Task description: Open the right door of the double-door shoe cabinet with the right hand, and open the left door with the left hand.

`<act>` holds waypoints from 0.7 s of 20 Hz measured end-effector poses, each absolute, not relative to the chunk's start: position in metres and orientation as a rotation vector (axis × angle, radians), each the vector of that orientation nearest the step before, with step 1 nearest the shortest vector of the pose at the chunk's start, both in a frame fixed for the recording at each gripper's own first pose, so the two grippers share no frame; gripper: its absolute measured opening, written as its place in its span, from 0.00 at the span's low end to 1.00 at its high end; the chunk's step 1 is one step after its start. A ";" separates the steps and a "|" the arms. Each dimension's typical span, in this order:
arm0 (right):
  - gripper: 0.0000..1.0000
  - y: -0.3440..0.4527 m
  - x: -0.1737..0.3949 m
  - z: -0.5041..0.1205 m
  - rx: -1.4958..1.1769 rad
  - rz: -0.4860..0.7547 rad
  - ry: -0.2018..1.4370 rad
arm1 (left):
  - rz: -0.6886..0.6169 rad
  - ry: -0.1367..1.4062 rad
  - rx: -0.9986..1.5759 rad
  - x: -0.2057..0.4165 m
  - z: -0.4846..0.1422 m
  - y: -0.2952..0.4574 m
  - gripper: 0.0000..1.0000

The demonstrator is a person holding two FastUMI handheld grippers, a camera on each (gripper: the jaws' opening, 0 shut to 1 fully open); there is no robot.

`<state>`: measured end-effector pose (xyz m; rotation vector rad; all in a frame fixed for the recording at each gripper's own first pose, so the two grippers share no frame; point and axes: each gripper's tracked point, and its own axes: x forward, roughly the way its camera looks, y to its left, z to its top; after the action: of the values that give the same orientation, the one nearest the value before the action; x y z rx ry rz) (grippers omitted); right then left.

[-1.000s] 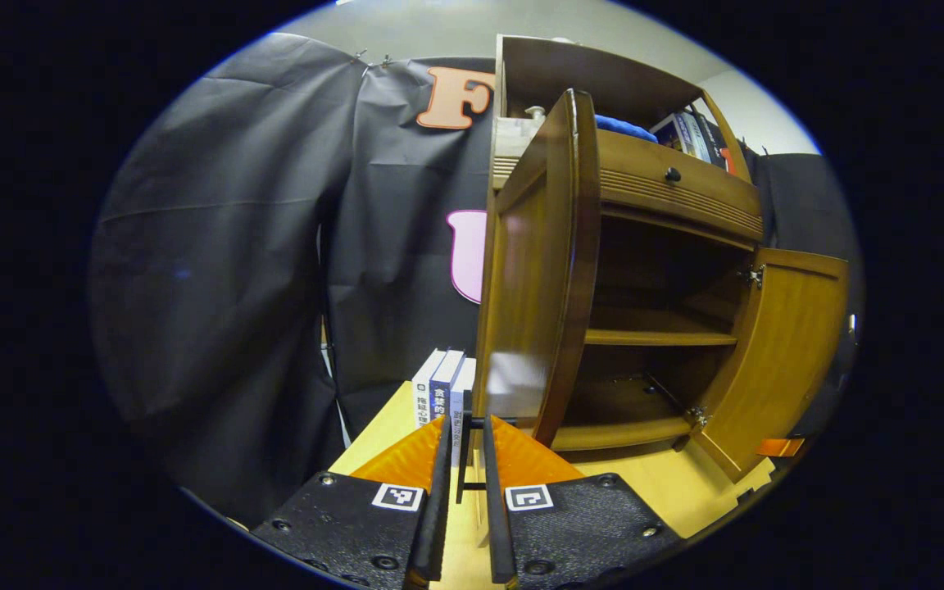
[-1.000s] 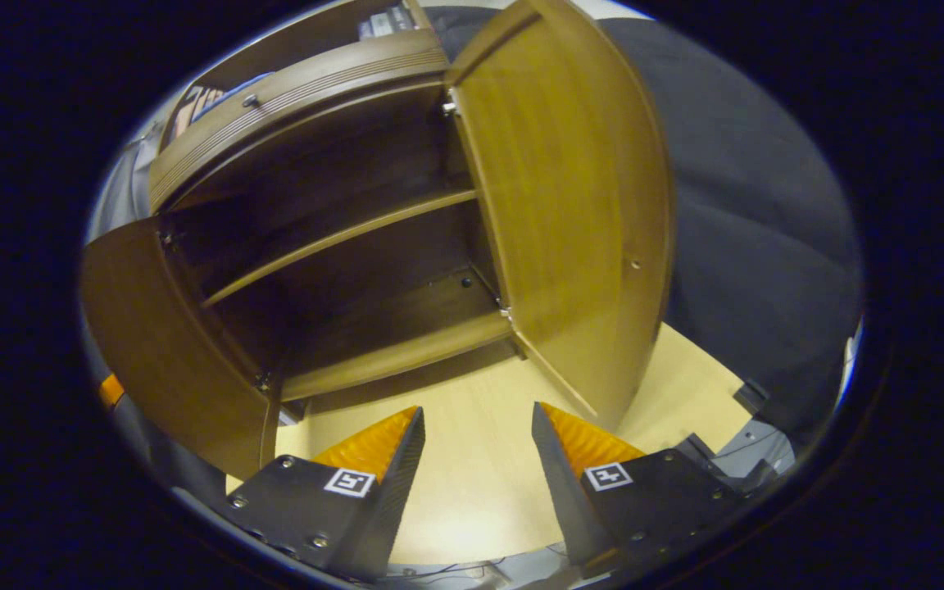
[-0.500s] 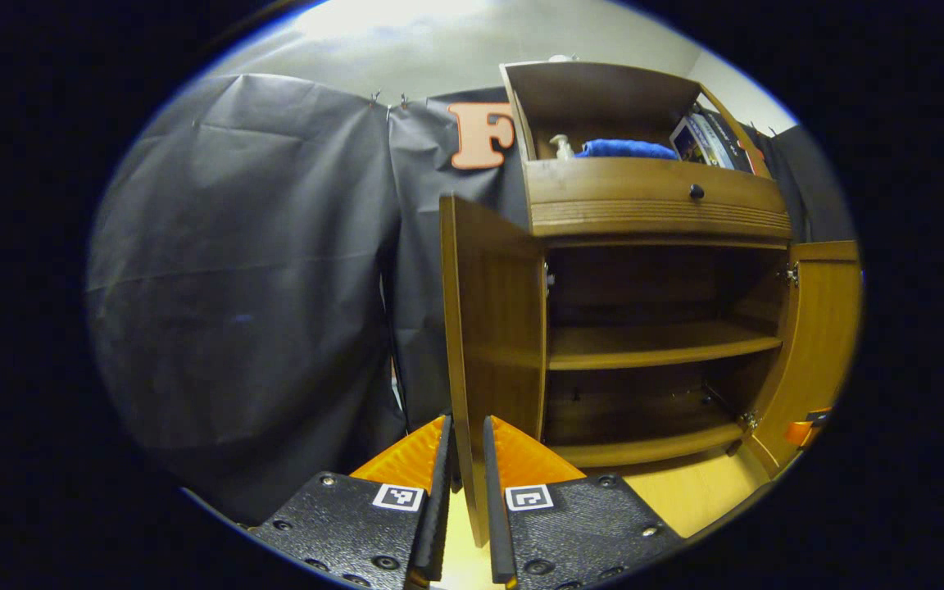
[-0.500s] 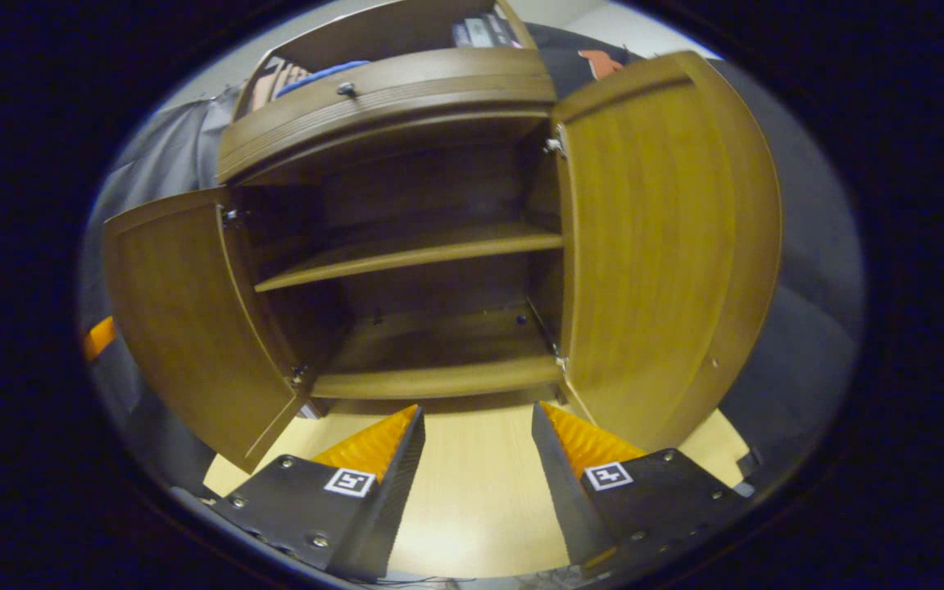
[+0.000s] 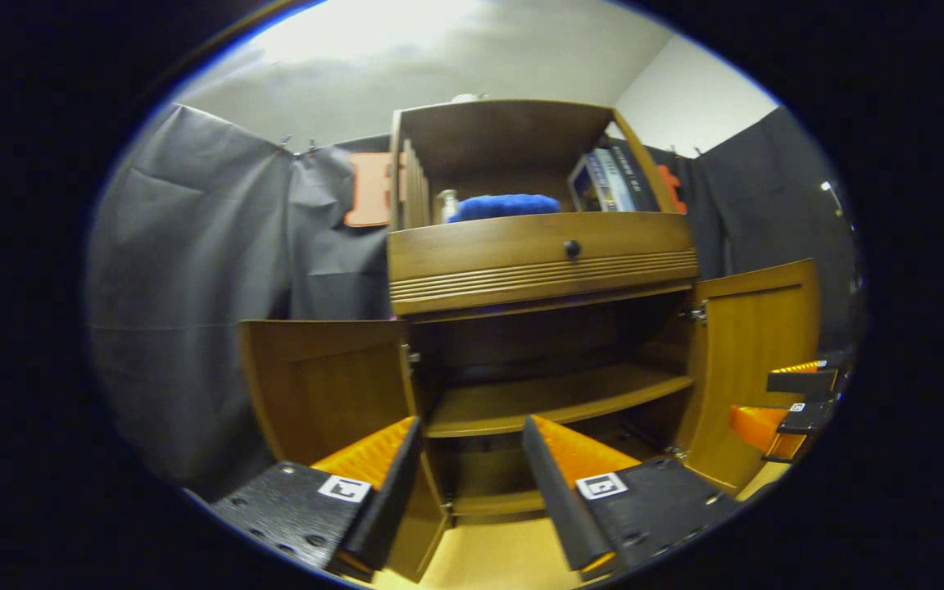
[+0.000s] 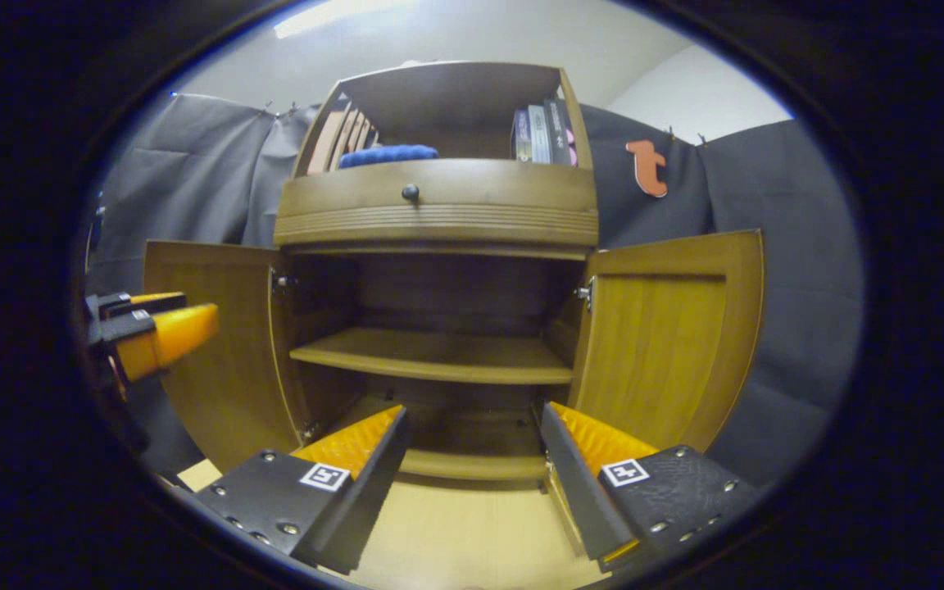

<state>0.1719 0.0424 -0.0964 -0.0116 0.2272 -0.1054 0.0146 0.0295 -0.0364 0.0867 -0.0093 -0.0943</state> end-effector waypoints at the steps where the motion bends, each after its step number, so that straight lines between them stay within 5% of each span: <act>1: 0.99 0.039 0.171 -0.092 -0.007 -0.112 0.214 | -0.120 -0.019 0.085 0.017 -0.034 0.016 1.00; 2: 0.94 0.034 0.169 -0.090 -0.006 -0.119 0.205 | -0.152 -0.025 0.084 0.020 -0.033 0.000 1.00; 14: 0.96 -0.080 0.132 -0.070 -0.016 -0.290 0.168 | -0.405 -0.084 0.005 0.027 -0.004 -0.153 1.00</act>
<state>0.1321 -0.0799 -0.0697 -0.0160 0.1683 -0.2895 0.0273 -0.1533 -0.0037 0.0052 -0.0843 -0.4048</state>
